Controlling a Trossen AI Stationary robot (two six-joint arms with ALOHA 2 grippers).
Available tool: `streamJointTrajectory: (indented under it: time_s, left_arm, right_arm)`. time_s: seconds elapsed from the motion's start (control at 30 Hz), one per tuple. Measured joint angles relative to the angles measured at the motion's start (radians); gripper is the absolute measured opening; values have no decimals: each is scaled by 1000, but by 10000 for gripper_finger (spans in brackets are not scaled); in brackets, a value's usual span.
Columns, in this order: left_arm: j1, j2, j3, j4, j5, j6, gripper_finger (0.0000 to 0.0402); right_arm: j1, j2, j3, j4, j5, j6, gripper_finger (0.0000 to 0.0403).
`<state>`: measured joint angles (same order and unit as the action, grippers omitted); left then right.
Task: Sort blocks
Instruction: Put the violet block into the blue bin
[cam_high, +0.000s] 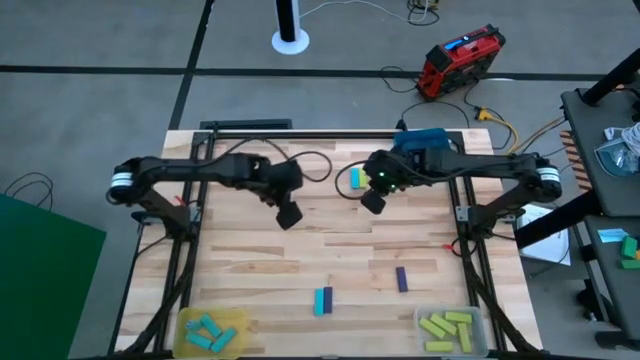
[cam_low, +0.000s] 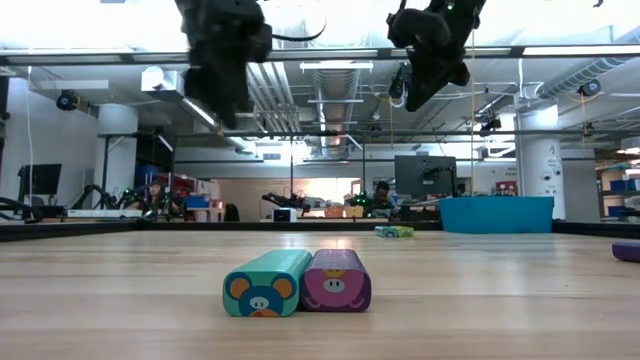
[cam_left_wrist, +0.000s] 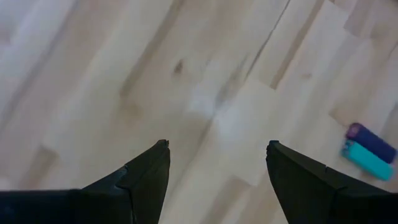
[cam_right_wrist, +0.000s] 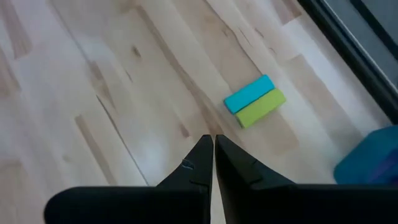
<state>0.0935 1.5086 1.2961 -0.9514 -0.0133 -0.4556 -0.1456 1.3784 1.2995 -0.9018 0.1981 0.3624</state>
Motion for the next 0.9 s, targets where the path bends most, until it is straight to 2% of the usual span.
streamJointTrajectory:
  time_s: [0.33, 0.53, 0.73, 0.8, 0.9]
  left_arm:
    - [-130, -168, -119, -25, 84, -442, 242]
    - [-237, -197, -140, 34, 157, -754, 242]
    - [-433, -116, -103, 229, 149, -1142, 242]
    - [-486, -54, -57, 227, 131, -1198, 239]
    - [-533, 54, 26, 190, 125, -1198, 234]
  right_arm:
    - [-31, -25, 0, -10, 1, 21, 10]
    - [-57, -69, 0, -87, 3, 22, 11]
    - [-60, -106, -12, -139, 4, -45, 11]
    - [-60, -114, -18, -136, 2, -65, 11]
    - [-61, -131, -29, -135, -50, -94, 11]
